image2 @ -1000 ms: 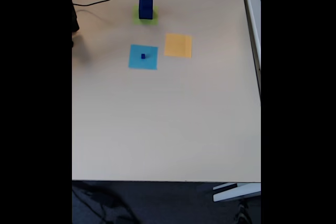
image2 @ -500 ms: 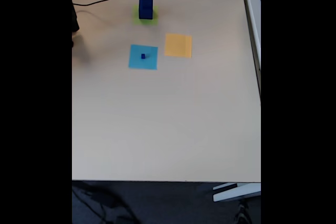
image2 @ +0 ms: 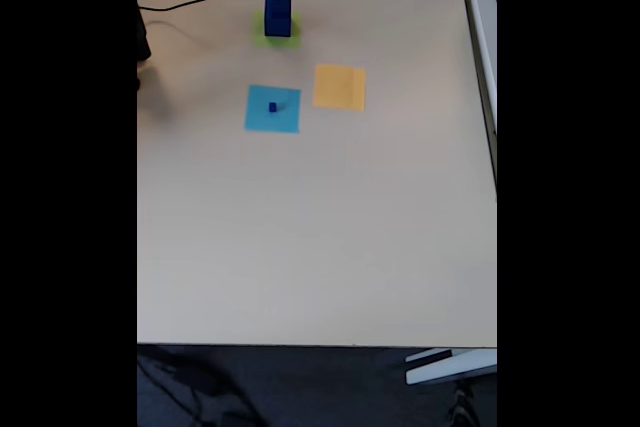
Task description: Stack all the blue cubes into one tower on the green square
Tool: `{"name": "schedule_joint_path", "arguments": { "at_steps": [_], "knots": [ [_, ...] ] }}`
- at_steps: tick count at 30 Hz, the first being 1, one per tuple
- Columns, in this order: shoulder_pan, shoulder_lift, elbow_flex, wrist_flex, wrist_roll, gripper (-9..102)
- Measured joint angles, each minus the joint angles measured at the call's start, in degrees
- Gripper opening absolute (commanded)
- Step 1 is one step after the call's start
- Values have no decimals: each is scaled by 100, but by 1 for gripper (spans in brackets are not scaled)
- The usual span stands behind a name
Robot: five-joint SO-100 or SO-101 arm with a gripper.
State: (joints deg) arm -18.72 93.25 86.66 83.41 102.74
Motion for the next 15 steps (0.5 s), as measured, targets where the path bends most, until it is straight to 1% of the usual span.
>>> {"name": "schedule_joint_path", "arguments": {
  "at_steps": [15],
  "knots": [
    [70,-193,-167,0,-105,0]
  ]
}}
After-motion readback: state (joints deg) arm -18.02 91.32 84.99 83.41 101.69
